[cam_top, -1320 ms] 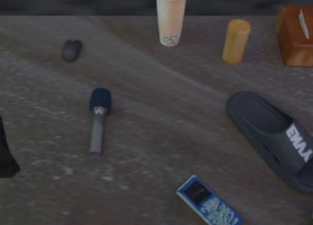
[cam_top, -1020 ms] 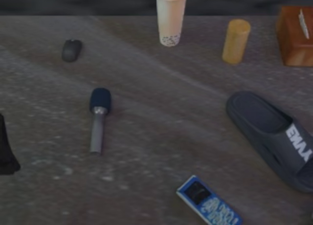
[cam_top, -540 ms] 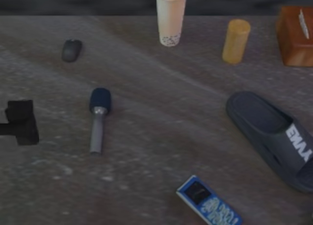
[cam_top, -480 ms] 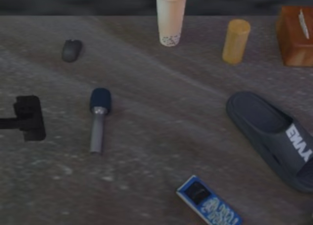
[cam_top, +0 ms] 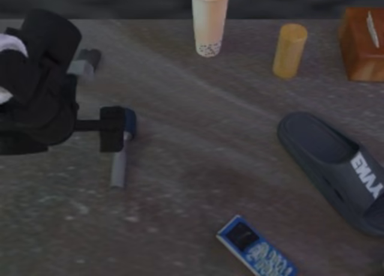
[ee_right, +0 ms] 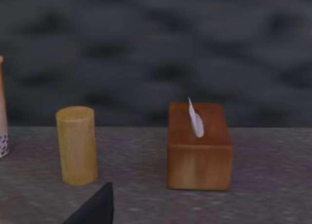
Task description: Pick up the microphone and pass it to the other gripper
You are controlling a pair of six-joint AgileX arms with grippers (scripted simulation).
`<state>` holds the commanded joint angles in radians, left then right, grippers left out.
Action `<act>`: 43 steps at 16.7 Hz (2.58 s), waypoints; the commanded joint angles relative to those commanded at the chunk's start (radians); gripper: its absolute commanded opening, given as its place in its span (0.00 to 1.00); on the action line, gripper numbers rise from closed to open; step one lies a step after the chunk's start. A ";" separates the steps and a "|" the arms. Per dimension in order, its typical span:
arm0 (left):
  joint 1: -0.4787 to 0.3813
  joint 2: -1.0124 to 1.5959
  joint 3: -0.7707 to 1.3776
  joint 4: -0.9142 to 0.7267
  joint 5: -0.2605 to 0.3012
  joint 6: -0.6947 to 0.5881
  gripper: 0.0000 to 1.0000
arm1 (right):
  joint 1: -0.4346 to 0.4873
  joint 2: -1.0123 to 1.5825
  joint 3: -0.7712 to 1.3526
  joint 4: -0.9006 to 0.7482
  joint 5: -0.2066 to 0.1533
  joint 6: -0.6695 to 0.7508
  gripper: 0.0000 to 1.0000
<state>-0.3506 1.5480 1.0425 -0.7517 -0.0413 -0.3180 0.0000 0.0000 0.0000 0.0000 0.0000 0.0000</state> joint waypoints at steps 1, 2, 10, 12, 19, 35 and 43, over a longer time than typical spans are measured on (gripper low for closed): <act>-0.016 0.068 0.051 -0.033 -0.002 -0.015 1.00 | 0.000 0.000 0.000 0.000 0.000 0.000 1.00; -0.032 0.131 0.098 -0.063 -0.003 -0.029 1.00 | 0.000 0.000 0.000 0.000 0.000 0.000 1.00; -0.080 0.332 0.258 -0.153 -0.009 -0.074 1.00 | 0.000 0.000 0.000 0.000 0.000 0.000 1.00; -0.080 0.332 0.258 -0.153 -0.009 -0.074 1.00 | 0.000 0.000 0.000 0.000 0.000 0.000 1.00; -0.072 0.426 0.197 0.004 -0.008 -0.064 1.00 | 0.000 0.000 0.000 0.000 0.000 0.000 1.00; -0.065 0.548 0.124 0.197 -0.006 -0.056 0.55 | 0.000 0.000 0.000 0.000 0.000 0.000 1.00; -0.065 0.548 0.124 0.197 -0.006 -0.056 0.00 | 0.000 0.000 0.000 0.000 0.000 0.000 1.00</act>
<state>-0.4152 2.0956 1.1668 -0.5548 -0.0476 -0.3737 0.0000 0.0000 0.0000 0.0000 0.0000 0.0000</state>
